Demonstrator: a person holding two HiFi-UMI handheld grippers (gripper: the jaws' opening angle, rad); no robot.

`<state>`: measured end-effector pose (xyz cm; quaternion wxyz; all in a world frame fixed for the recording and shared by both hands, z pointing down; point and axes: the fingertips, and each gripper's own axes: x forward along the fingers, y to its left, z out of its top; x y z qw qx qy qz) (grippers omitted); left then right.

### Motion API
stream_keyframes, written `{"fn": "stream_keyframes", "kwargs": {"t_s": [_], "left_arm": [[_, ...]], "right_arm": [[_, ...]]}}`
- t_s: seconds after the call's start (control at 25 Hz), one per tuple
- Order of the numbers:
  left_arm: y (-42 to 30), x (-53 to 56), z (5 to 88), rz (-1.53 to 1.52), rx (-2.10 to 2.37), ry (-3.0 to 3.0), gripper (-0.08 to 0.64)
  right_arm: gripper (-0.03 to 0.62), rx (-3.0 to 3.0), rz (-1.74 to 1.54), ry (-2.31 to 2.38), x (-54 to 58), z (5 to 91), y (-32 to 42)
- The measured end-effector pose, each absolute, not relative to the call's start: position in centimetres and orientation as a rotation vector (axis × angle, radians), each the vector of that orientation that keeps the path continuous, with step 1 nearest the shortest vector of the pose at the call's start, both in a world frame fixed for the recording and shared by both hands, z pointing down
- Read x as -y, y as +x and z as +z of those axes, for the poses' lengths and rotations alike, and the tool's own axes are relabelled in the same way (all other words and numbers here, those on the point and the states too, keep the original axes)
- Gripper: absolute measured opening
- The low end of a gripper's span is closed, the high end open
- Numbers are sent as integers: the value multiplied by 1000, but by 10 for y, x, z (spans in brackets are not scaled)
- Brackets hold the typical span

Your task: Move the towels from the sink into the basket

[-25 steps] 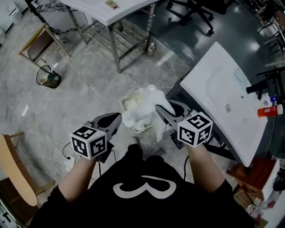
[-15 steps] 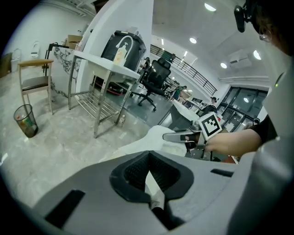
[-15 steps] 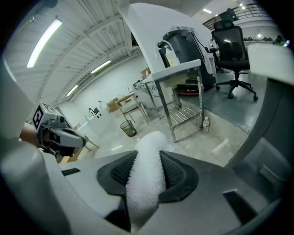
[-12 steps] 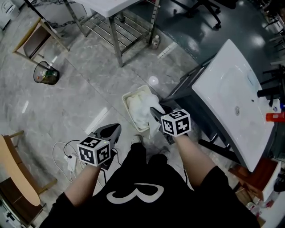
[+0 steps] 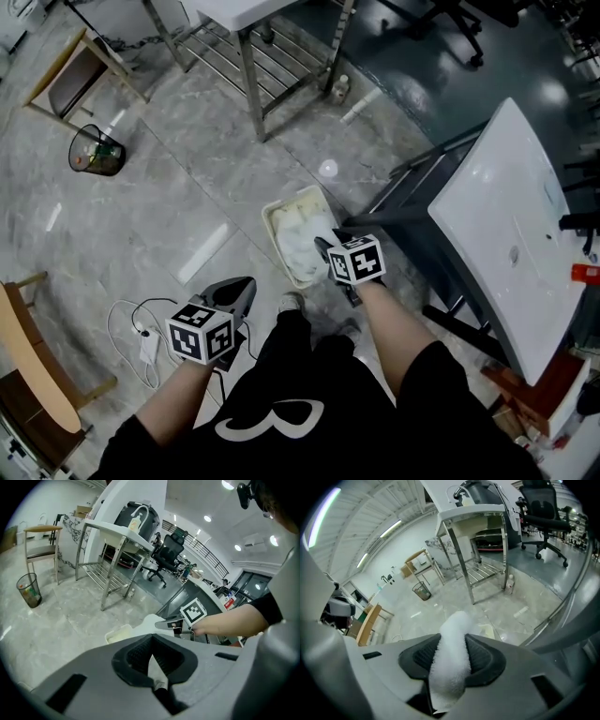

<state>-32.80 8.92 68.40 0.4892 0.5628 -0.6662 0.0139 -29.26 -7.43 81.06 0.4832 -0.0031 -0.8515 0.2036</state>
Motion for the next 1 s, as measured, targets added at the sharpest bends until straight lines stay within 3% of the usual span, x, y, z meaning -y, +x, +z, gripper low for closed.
{"fn": "stream_keyframes", "kwargs": {"t_s": [0.12, 0.32, 0.52, 1.0], "left_arm": [[-333, -92, 700, 16, 1611, 1328, 5], [-335, -97, 710, 2, 1600, 1297, 5], [-336, -103, 718, 12, 1597, 1266, 5], [-287, -100, 680, -21, 1642, 1279, 5]], "right_arm": [[142, 2035, 499, -1, 73, 836, -294], [251, 1982, 510, -26, 75, 859, -291], [320, 1962, 506, -86, 69, 864, -282], [337, 2097, 568, -203, 38, 783, -226]]}}
